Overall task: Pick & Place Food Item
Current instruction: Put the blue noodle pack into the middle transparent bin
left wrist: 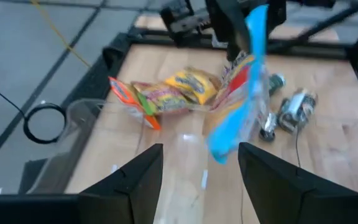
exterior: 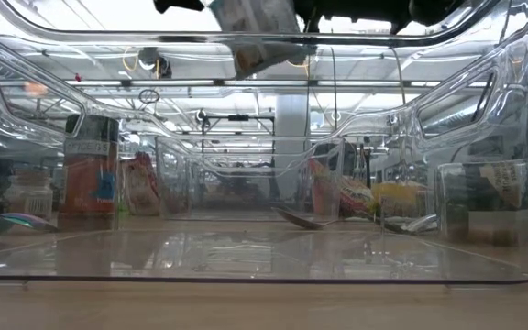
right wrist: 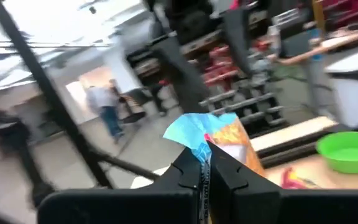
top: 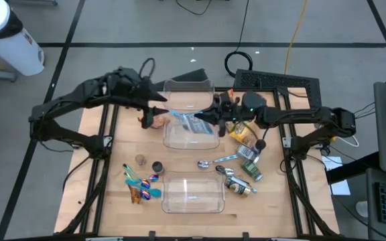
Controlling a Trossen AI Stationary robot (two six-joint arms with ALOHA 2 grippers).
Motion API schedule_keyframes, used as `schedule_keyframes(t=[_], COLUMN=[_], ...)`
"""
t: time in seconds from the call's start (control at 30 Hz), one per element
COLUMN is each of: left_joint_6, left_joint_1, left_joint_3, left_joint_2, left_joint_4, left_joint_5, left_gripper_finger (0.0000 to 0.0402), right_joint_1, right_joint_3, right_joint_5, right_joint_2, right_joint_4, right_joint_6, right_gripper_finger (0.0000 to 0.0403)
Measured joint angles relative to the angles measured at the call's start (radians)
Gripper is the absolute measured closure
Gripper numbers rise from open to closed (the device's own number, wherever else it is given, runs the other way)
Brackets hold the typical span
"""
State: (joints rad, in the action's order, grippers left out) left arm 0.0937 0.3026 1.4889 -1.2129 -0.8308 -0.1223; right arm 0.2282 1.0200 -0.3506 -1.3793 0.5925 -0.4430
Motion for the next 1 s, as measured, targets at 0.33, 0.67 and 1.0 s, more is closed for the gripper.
schedule_keyframes(t=[0.33,0.67,1.0], left_joint_6=[-0.028,-0.103,-0.142], left_joint_1=[0.02,-0.02,-0.086], left_joint_3=[0.0,0.001,0.0], left_joint_2=[0.022,-0.007,-0.071], left_joint_4=[0.028,0.175,0.338], left_joint_5=[-0.15,-0.299,-0.297], left_gripper_finger=[0.0183,0.0183,0.0183], right_joint_1=[0.083,0.093,0.091], right_joint_3=[0.0,0.0,0.0], right_joint_5=[-0.318,-0.413,-0.413], right_joint_2=[-0.006,-0.008,-0.007], right_joint_4=[0.226,0.43,0.437], right_joint_6=[-0.155,-0.25,-0.253], right_gripper_finger=[0.0403,0.0403,0.0403])
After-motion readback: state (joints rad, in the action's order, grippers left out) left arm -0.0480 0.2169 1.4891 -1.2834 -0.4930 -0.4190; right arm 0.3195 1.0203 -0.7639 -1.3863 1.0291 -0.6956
